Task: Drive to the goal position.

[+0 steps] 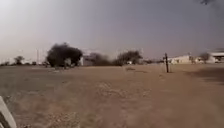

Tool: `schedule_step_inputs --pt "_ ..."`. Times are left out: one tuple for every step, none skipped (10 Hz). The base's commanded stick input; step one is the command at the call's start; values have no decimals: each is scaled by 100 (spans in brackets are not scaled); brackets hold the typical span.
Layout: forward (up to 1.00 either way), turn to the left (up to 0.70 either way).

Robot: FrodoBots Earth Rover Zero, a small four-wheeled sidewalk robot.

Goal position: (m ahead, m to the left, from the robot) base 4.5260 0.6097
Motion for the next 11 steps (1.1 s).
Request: schedule_step_inputs --pt "50 0" --pt "50 0" --pt "50 0" --pt "50 0" --pt "50 0" --pt "50 0" --pt "50 0" --pt "50 0" --pt "50 0" --pt "50 0" --pt "50 0"
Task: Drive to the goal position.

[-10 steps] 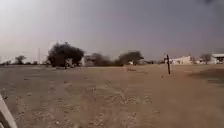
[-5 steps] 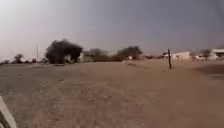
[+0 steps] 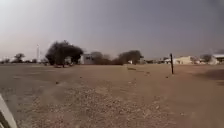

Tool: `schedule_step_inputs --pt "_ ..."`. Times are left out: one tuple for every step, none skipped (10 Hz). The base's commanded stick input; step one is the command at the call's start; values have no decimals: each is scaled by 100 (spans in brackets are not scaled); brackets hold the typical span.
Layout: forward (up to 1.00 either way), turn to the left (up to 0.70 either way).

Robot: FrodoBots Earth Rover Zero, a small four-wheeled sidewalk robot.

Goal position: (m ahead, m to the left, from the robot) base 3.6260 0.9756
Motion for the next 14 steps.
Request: schedule_step_inputs --pt "50 0" --pt "50 0" --pt "50 0" --pt "50 0" --pt "50 0" --pt "50 0" --pt "50 0" --pt "50 0" --pt "50 0" --pt "50 0" --pt "50 0" --pt "50 0" --pt "50 0" --pt "50 0"
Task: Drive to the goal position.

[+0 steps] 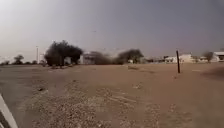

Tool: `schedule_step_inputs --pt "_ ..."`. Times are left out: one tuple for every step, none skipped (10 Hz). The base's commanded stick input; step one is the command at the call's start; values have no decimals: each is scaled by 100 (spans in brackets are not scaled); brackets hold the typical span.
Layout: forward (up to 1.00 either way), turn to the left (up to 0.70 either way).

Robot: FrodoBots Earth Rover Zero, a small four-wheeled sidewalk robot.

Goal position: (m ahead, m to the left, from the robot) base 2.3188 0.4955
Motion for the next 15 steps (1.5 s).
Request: schedule_step_inputs --pt "50 0" --pt "50 0" --pt "50 0" --pt "50 0" --pt "50 0" --pt "50 0" --pt "50 0" --pt "50 0" --pt "50 0" --pt "50 0" --pt "50 0" --pt "50 0" --pt "50 0" --pt "50 0" --pt "50 0"
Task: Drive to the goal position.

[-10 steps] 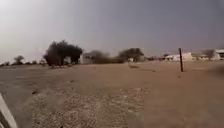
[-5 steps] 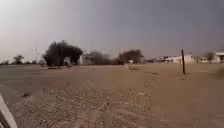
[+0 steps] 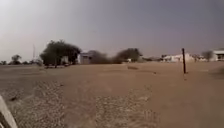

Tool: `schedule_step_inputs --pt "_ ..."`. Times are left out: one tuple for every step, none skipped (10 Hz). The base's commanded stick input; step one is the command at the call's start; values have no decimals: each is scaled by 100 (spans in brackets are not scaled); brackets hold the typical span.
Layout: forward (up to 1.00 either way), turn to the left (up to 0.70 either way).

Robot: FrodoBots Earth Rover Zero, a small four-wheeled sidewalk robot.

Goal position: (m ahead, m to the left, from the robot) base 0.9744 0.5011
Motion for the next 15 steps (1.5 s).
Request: schedule_step_inputs --pt "50 0" --pt "50 0" --pt "50 0" --pt "50 0" --pt "50 0" --pt "50 0" --pt "50 0" --pt "50 0" --pt "50 0" --pt "50 0" --pt "50 0" --pt "50 0" --pt "50 0" --pt "50 0" --pt "50 0"
